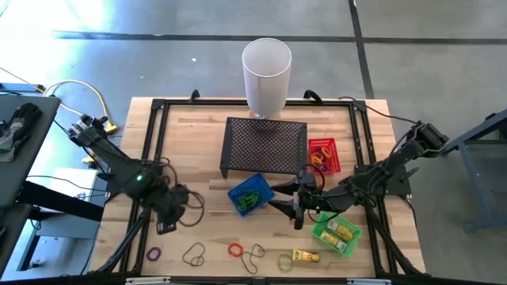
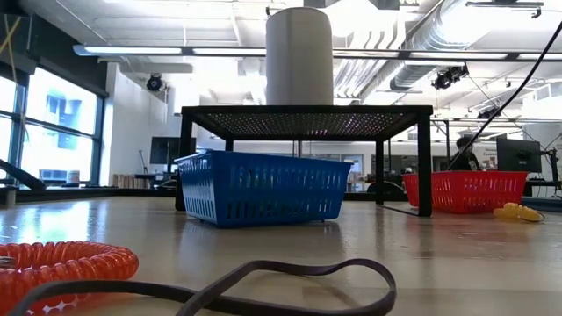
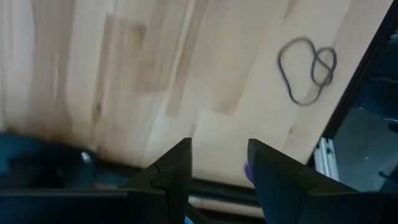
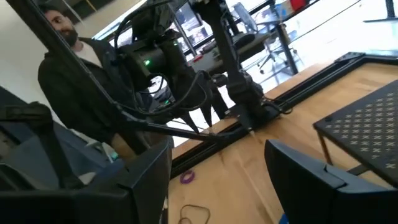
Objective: Pick & Place Office Desk Supplies
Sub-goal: Put the violet spring keychain into the red bin
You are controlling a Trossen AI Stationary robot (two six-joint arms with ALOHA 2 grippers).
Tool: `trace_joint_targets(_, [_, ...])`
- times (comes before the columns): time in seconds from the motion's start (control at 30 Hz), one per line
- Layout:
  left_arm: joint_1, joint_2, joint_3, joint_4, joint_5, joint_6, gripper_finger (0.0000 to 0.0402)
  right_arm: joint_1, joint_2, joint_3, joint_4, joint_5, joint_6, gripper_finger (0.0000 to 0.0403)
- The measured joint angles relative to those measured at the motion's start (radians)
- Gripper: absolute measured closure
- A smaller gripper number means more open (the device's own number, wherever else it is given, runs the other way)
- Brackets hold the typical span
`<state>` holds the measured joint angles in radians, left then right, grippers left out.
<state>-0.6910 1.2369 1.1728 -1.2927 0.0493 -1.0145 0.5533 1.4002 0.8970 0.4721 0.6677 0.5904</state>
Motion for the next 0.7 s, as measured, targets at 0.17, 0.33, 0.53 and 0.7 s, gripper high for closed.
trace_joint_targets(0.17, [-0.137, 0.001, 0.0, 0.003, -0.012, -0.271, 0.0253, 0.0, 0.0, 0.0, -0.016, -0.068, 0.009, 0.0156])
trace_joint_targets(0.33, [-0.265, 0.002, 0.0, 0.028, -0.02, -0.619, 0.0253, 0.0, 0.0, 0.0, -0.074, -0.137, 0.007, 0.0156])
trace_joint_targets(0.53, [-0.372, 0.02, 0.0, 0.087, -0.138, -0.96, 0.0253, 0.001, 0.0, 0.0, -0.079, -0.148, 0.007, 0.0156])
trace_joint_targets(0.7, [-0.407, 0.091, 0.0, 0.128, -0.153, -0.969, 0.0253, 0.003, 0.0, 0.0, -0.082, -0.192, 0.007, 0.0156])
